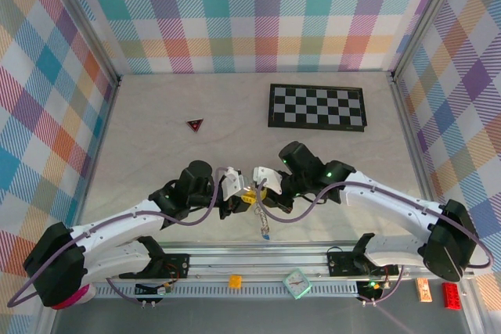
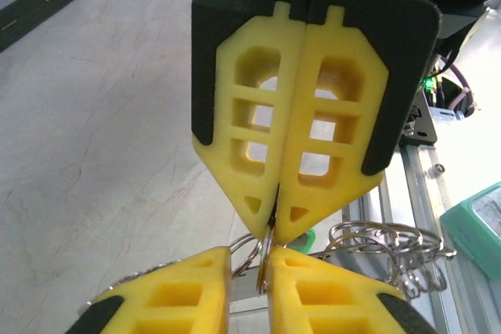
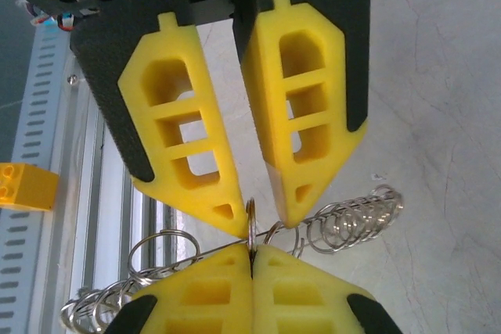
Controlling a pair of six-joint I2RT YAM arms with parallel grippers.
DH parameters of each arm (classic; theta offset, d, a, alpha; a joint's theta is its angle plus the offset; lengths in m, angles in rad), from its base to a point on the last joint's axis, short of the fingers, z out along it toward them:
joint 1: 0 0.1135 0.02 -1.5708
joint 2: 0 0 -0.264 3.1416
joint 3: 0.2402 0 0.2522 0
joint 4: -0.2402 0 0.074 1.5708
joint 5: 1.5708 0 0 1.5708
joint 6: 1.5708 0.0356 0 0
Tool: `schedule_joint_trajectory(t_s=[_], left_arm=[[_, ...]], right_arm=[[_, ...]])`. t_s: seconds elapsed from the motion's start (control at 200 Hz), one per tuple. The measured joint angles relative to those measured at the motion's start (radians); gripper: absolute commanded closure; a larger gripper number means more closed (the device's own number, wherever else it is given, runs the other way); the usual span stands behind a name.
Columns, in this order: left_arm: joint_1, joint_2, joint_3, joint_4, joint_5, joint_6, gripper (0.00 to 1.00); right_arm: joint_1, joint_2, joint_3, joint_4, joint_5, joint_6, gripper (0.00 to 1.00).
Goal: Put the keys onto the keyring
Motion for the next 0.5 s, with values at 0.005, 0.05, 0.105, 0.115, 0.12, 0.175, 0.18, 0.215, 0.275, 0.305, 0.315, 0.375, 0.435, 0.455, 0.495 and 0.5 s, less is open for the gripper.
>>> schedule_joint_trajectory(t_s=[0.005,0.05,0.105,0.115,0.12,0.175,0.18,0.215,0.275,0.305,0.315,0.375,0.435,0.455,0.495,0.5], left_arm=[[0.000,0.000,0.000,-0.001,0.000,0.002,0.86],[-0.001,0.003,0.004,-0.007,0.004,0.006,0.88],[-0.001,0.007,0.008,-0.016,0.009,0.008,0.88],[-0.001,0.007,0.010,-0.018,0.010,0.009,0.88],[-0.001,0.007,0.010,-0.019,0.010,0.009,0.88],[-0.001,0.011,0.013,-0.024,0.012,0.011,0.89],[-0.001,0.012,0.013,-0.024,0.012,0.011,0.89],[-0.001,0.015,0.014,-0.024,0.014,0.012,0.89],[-0.001,0.017,0.018,-0.026,0.016,0.012,0.89],[-0.001,0.017,0.018,-0.027,0.018,0.012,0.90],[-0.001,0.017,0.018,-0.027,0.018,0.012,0.90],[-0.001,0.017,0.018,-0.028,0.020,0.013,0.95],[-0.001,0.017,0.019,-0.032,0.026,0.013,1.00],[-0.001,0.017,0.019,-0.032,0.027,0.013,1.00],[-0.001,0.016,0.019,-0.034,0.027,0.019,1.00],[-0.001,0.016,0.019,-0.034,0.027,0.019,1.00]], right_arm=[[0.000,0.001,0.001,-0.001,0.000,0.000,1.00],[0.001,0.004,0.005,-0.006,0.003,-0.005,1.00],[0.001,0.004,0.008,-0.013,0.007,-0.007,1.00],[0.001,0.004,0.009,-0.014,0.008,-0.008,1.00],[0.001,0.004,0.010,-0.014,0.008,-0.009,1.00],[0.001,0.004,0.013,-0.016,0.007,-0.014,1.00],[0.001,0.004,0.014,-0.016,0.007,-0.014,1.00],[0.003,0.004,0.017,-0.016,0.007,-0.017,1.00],[0.005,0.004,0.019,-0.016,0.008,-0.021,1.00],[0.005,0.004,0.019,-0.016,0.007,-0.021,1.00],[0.005,0.004,0.020,-0.016,0.007,-0.021,1.00],[0.006,0.004,0.021,-0.016,0.008,-0.021,1.00],[0.006,0.004,0.021,-0.016,0.012,-0.021,1.00],[0.006,0.005,0.021,-0.016,0.012,-0.021,1.00],[0.006,0.005,0.021,-0.016,0.013,-0.021,1.00],[0.007,0.005,0.021,-0.016,0.013,-0.021,1.00]])
